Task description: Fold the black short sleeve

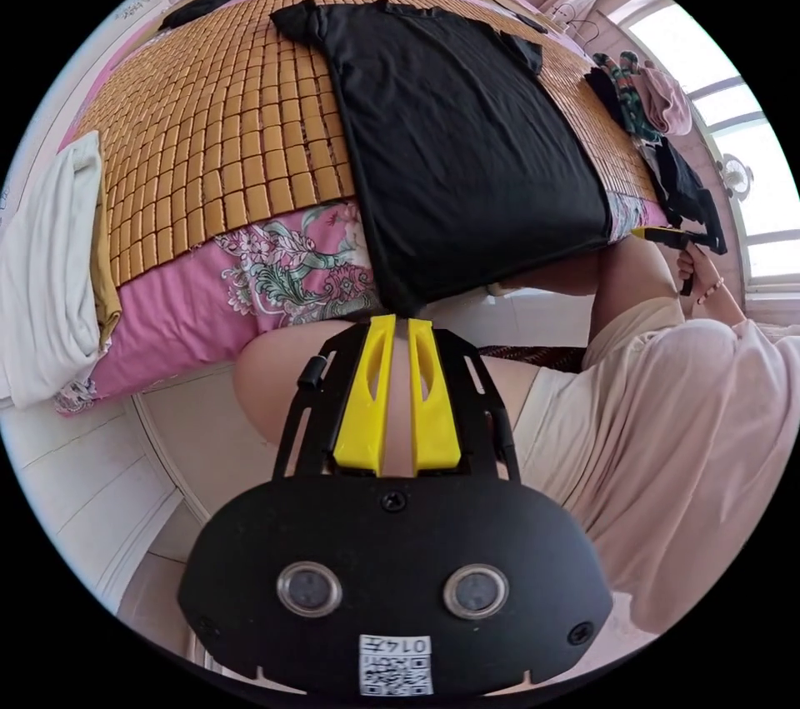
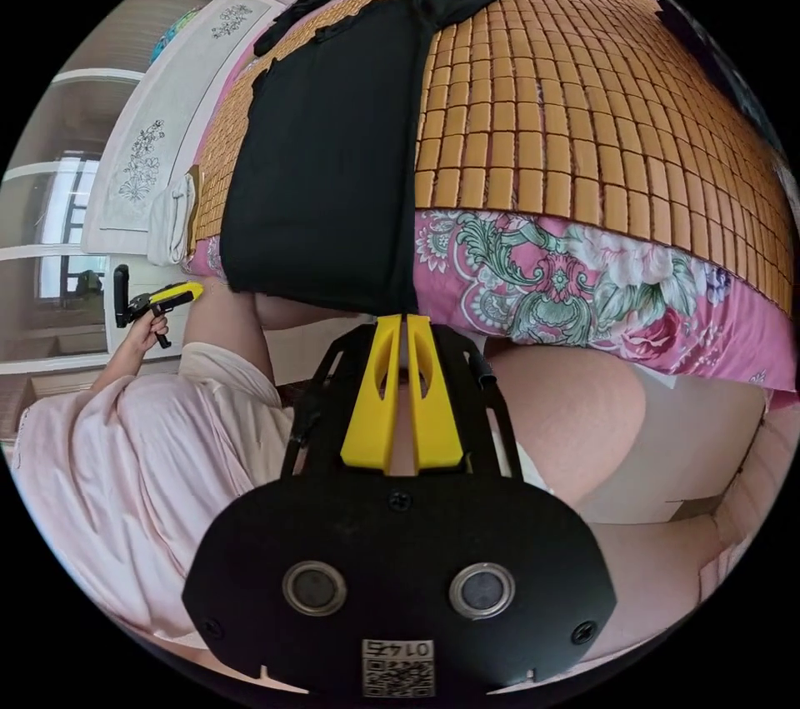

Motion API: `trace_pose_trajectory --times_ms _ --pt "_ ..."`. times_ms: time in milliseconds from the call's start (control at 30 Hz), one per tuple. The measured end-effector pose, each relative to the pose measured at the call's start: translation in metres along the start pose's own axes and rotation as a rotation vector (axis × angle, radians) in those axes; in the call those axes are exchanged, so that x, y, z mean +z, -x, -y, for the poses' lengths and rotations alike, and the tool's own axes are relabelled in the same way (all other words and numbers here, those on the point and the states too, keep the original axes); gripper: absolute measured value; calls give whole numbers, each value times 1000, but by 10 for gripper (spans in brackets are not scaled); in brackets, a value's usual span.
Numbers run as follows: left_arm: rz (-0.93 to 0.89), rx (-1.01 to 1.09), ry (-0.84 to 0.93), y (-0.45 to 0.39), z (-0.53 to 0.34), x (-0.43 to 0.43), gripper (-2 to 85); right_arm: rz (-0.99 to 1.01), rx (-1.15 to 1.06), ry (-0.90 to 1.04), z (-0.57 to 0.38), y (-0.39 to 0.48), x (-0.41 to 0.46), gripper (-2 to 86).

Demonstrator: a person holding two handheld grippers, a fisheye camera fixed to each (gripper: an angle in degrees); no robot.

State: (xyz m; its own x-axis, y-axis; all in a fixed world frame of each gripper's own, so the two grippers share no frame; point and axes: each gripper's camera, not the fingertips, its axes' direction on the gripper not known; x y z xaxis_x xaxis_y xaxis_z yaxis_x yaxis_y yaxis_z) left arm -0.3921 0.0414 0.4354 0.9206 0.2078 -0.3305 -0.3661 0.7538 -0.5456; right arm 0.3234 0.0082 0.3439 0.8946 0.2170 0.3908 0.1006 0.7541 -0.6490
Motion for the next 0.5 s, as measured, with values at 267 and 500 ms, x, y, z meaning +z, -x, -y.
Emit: trace_pose_trajectory --times_ms 267,500 --pt "135 162 -112 -46 54 -39 39 -117 -9 -224 22 -26 -57 80" --pt "61 335 -218 -97 197 -21 36 -155 -34 -360 136 -58 -74 87"
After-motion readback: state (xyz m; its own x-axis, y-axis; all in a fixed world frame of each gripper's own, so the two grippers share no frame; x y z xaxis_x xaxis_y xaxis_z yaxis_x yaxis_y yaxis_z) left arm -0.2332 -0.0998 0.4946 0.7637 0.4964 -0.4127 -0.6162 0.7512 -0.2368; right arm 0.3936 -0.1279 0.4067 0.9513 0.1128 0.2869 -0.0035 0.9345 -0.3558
